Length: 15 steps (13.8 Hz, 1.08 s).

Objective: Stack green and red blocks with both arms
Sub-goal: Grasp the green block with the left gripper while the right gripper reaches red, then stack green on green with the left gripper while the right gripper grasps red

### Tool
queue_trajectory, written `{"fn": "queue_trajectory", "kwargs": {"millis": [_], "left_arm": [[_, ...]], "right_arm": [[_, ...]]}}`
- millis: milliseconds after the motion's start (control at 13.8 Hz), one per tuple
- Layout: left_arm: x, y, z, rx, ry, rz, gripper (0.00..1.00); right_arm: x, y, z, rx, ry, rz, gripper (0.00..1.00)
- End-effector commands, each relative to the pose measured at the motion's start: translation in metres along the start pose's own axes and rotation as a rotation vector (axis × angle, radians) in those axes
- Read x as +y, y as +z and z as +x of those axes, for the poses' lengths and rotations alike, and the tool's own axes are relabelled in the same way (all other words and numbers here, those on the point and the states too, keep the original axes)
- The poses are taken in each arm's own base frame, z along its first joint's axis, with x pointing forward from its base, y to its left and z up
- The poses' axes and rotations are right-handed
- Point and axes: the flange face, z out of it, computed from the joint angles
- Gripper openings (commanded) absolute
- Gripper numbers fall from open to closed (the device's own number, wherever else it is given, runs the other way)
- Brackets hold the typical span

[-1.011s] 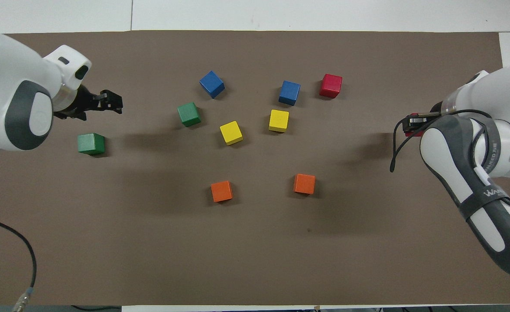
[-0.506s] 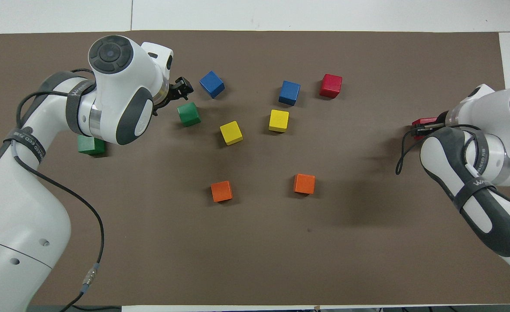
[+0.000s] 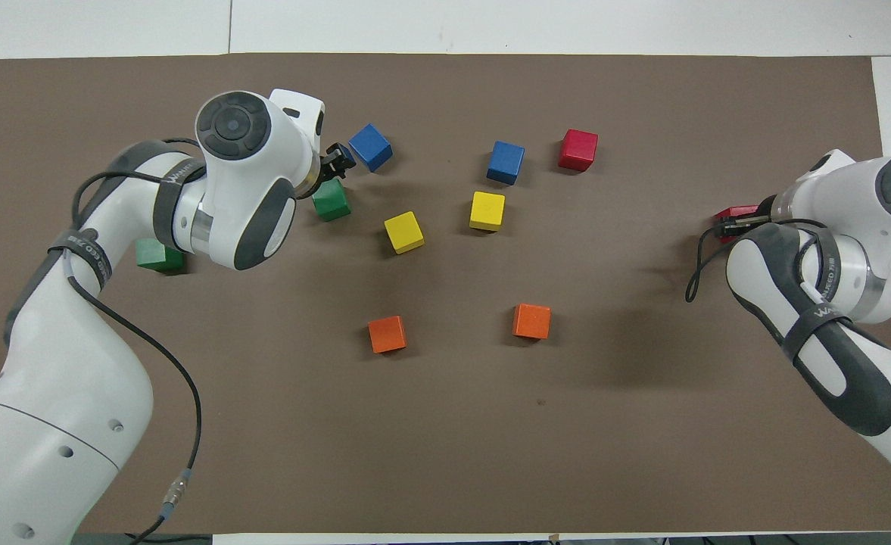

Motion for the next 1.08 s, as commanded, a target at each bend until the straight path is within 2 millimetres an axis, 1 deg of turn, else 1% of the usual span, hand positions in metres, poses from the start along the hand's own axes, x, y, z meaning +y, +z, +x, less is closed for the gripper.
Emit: {"fn": "queue_trajectory", "kwargs": {"millis": [0, 144, 217, 289, 361, 433, 506, 578, 650, 722, 794, 867, 939, 1011], "left_arm": [[-0.004, 0.007, -0.006, 0.035, 0.015, 0.009, 1.0], [-0.001, 0.01, -0.009, 0.04, 0.019, -0.002, 1.0], [0.001, 0.012, -0.011, 0.043, 0.021, -0.011, 1.0], [0.0, 0.012, -0.011, 0.044, 0.02, -0.013, 1.0], [-0.001, 0.013, -0.011, 0.045, 0.018, -0.016, 0.94], [-0.002, 0.016, -0.013, 0.046, 0.012, -0.021, 0.78], [-0.003, 0.015, -0.012, 0.035, -0.009, -0.014, 0.26], [-0.005, 0.013, -0.012, 0.014, -0.011, 0.018, 0.0], [-0.006, 0.004, -0.008, -0.006, -0.008, 0.058, 0.0], [-0.015, -0.013, -0.001, -0.014, 0.01, 0.088, 0.0], [-0.038, -0.043, 0.013, -0.016, 0.06, 0.098, 0.0], [-0.07, -0.065, 0.022, -0.047, 0.139, 0.128, 0.0], [-0.102, -0.086, 0.034, -0.093, 0.193, 0.118, 0.0], [-0.129, -0.099, 0.048, -0.128, 0.248, 0.104, 0.0]], "right_arm": [[0.004, -0.005, 0.004, 0.011, -0.004, 0.013, 1.0], [0.003, -0.019, 0.009, -0.014, -0.023, 0.011, 1.0], [0.003, -0.032, 0.015, -0.039, -0.029, 0.014, 1.0], [0.003, -0.055, 0.024, -0.07, -0.047, 0.007, 1.0], [-0.001, -0.085, 0.038, -0.095, -0.071, -0.012, 1.0], [-0.009, -0.117, 0.053, -0.114, -0.077, -0.015, 1.0], [-0.025, -0.133, 0.068, -0.114, -0.062, -0.022, 1.0], [-0.044, -0.14, 0.078, -0.103, -0.03, -0.032, 1.0], [-0.071, -0.147, 0.084, -0.087, 0.001, -0.025, 1.0], [-0.094, -0.145, 0.086, -0.087, 0.045, -0.02, 1.0], [-0.112, -0.145, 0.089, -0.077, 0.091, -0.02, 1.0], [-0.137, -0.147, 0.1, -0.056, 0.117, 0.015, 1.0], [-0.161, -0.142, 0.113, -0.051, 0.141, 0.053, 1.0], [-0.175, -0.137, 0.126, -0.036, 0.173, 0.058, 1.0]]}}
